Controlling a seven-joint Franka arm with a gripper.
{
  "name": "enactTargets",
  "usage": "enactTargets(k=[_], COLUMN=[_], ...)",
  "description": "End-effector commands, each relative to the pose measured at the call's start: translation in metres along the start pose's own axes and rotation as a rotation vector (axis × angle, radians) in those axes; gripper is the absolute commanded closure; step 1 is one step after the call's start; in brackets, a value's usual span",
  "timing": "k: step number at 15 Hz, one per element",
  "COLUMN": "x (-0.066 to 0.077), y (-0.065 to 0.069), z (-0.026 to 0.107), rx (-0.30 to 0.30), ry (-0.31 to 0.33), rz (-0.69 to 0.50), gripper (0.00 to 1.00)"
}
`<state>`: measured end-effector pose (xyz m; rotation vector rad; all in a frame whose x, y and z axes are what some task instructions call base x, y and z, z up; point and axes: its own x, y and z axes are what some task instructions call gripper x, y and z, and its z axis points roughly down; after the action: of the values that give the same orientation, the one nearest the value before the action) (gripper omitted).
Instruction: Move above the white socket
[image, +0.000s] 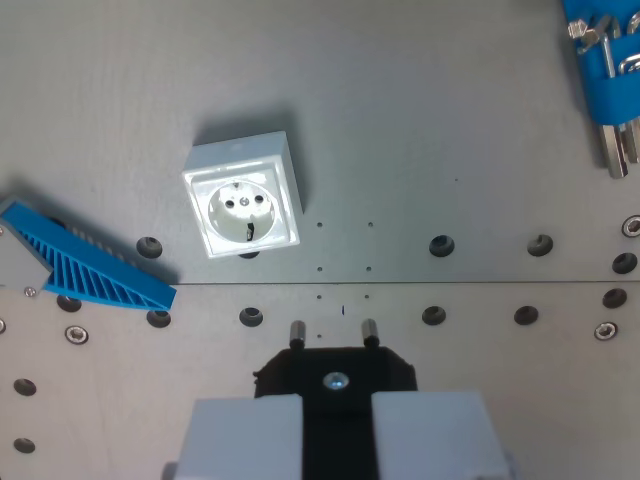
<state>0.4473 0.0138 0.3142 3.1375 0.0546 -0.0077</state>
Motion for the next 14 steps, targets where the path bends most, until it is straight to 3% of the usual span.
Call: enactTargets(k=[1, 14], x=[0.0, -0.0025], y=[0.0001, -0.002], z=[-0.0009, 0.0073], rx=[0.0, 0.001], ry=[0.002, 0.016], rz=[0.0, -0.02], gripper=[1.0, 1.0])
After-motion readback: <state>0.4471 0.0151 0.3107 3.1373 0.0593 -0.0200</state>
